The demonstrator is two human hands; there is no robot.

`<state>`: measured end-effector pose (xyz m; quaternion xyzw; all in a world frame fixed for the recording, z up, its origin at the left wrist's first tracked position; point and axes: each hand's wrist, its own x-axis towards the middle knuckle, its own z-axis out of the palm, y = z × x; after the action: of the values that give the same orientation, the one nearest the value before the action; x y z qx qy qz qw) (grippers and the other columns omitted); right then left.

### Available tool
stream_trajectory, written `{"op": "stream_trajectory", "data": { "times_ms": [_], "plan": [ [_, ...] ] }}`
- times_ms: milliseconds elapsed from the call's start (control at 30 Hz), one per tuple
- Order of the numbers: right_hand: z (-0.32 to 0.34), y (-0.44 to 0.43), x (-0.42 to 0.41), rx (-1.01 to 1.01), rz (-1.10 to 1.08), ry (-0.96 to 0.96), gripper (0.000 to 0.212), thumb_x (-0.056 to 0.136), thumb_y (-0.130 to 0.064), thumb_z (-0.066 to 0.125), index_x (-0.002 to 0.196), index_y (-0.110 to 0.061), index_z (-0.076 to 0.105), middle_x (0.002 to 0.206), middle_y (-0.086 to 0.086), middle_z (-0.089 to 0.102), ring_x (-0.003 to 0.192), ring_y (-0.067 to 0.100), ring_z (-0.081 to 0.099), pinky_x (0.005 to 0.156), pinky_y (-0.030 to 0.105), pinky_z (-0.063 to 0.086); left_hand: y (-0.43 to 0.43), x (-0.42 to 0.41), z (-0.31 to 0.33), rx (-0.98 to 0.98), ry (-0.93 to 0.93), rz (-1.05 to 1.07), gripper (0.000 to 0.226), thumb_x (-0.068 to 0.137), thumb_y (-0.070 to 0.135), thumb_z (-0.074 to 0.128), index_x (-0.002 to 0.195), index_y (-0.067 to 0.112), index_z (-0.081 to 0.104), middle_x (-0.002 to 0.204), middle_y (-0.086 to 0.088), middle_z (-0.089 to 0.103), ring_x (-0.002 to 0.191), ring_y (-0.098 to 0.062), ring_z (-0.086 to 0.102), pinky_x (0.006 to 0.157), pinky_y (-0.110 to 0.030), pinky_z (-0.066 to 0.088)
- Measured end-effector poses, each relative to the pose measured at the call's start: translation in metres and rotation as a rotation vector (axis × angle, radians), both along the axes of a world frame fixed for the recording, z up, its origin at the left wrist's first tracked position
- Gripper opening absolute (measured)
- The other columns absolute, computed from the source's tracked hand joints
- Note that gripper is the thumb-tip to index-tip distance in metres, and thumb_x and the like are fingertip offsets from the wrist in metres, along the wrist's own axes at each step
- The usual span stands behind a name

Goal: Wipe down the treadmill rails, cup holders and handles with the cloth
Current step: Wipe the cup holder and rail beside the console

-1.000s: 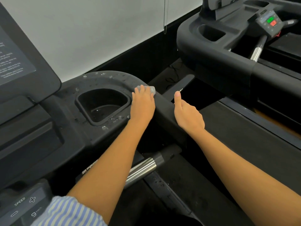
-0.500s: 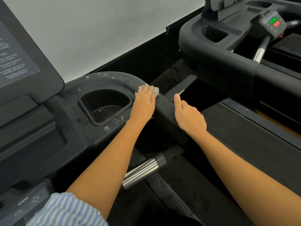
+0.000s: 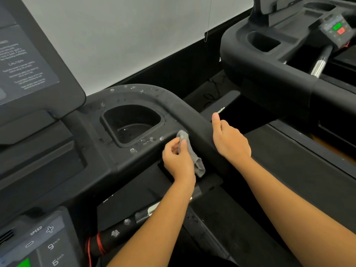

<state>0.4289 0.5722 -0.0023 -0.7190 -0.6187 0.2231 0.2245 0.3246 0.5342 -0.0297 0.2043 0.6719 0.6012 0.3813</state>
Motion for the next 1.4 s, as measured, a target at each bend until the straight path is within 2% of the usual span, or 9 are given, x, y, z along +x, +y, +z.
{"op": "stream_trajectory", "data": {
  "times_ms": [200,333,400,633,933,1000,1133,1300,1400],
  "plan": [
    [-0.001,0.0,0.0,0.006,0.005,-0.02,0.061,0.097,-0.054,0.013,0.088,-0.01,0.055,0.082,0.006,0.061,0.061,0.014,0.045,0.052,0.029,0.027,0.017,0.008,0.001,-0.181,-0.366,0.204,0.013,0.088,0.007,0.059,0.097,0.016,0.055,0.102,-0.003,0.059,0.093,-0.016,0.057,0.069,-0.019,0.044],
    [-0.003,-0.001,0.002,0.01,0.011,-0.02,0.06,0.096,-0.055,0.012,0.084,-0.012,0.052,0.078,0.004,0.059,0.059,0.01,0.045,0.05,0.024,0.026,0.021,-0.006,0.003,-0.269,-0.638,0.248,0.028,0.088,0.002,0.056,0.116,0.004,0.056,0.119,-0.013,0.058,0.109,-0.027,0.056,0.088,-0.03,0.046],
    [-0.004,0.0,0.002,0.02,0.012,-0.025,0.058,0.096,-0.055,0.012,0.08,-0.013,0.049,0.074,0.003,0.057,0.06,0.011,0.047,0.05,0.024,0.027,0.018,-0.001,0.007,-0.261,-0.625,0.193,0.028,0.086,0.005,0.06,0.114,0.007,0.058,0.113,-0.01,0.06,0.106,-0.025,0.057,0.094,-0.034,0.046],
    [-0.006,0.002,0.0,0.023,0.014,-0.04,0.058,0.096,-0.055,0.013,0.087,-0.013,0.052,0.076,0.002,0.058,0.061,0.009,0.048,0.05,0.023,0.027,0.011,0.011,0.009,-0.053,-0.144,0.032,0.011,0.084,0.01,0.065,0.088,0.02,0.061,0.093,0.005,0.062,0.085,-0.005,0.058,0.068,-0.014,0.045],
    [-0.005,0.0,0.001,0.03,0.023,-0.053,0.056,0.097,-0.054,0.014,0.079,-0.013,0.048,0.072,0.003,0.056,0.059,0.012,0.048,0.049,0.024,0.028,0.015,0.001,0.009,-0.048,-0.239,0.124,0.014,0.083,0.011,0.067,0.086,0.021,0.057,0.09,0.004,0.061,0.086,-0.008,0.059,0.067,-0.015,0.047],
    [-0.005,0.0,0.001,0.032,0.027,-0.061,0.055,0.097,-0.054,0.014,0.08,-0.014,0.048,0.071,0.003,0.056,0.058,0.012,0.048,0.049,0.024,0.027,0.009,-0.004,0.017,0.054,-0.077,0.05,0.012,0.084,0.013,0.065,0.088,0.022,0.058,0.094,0.004,0.061,0.087,-0.008,0.059,0.069,-0.015,0.048],
    [-0.005,0.0,0.001,0.028,0.032,-0.068,0.055,0.097,-0.054,0.014,0.082,-0.013,0.049,0.071,0.002,0.055,0.058,0.011,0.047,0.048,0.024,0.027,0.013,-0.034,0.031,0.369,0.568,-0.045,0.013,0.084,0.007,0.062,0.093,0.015,0.061,0.101,0.004,0.054,0.088,-0.007,0.054,0.074,-0.012,0.045],
    [-0.007,0.001,0.002,0.029,0.039,-0.091,0.055,0.096,-0.056,0.014,0.082,-0.014,0.048,0.071,0.002,0.055,0.058,0.011,0.047,0.048,0.025,0.027,0.04,-0.056,0.004,0.157,1.118,-0.374,0.022,0.09,0.013,0.055,0.11,0.009,0.063,0.11,-0.005,0.061,0.105,-0.019,0.053,0.091,-0.037,0.045],
    [-0.008,0.003,0.002,0.03,0.045,-0.111,0.056,0.096,-0.056,0.015,0.087,-0.013,0.05,0.073,0.002,0.057,0.059,0.011,0.047,0.048,0.025,0.027,0.037,-0.059,-0.003,0.172,1.239,-0.402,0.022,0.09,0.012,0.054,0.108,0.007,0.065,0.103,-0.004,0.065,0.1,-0.02,0.057,0.087,-0.039,0.044]
  ]
}}
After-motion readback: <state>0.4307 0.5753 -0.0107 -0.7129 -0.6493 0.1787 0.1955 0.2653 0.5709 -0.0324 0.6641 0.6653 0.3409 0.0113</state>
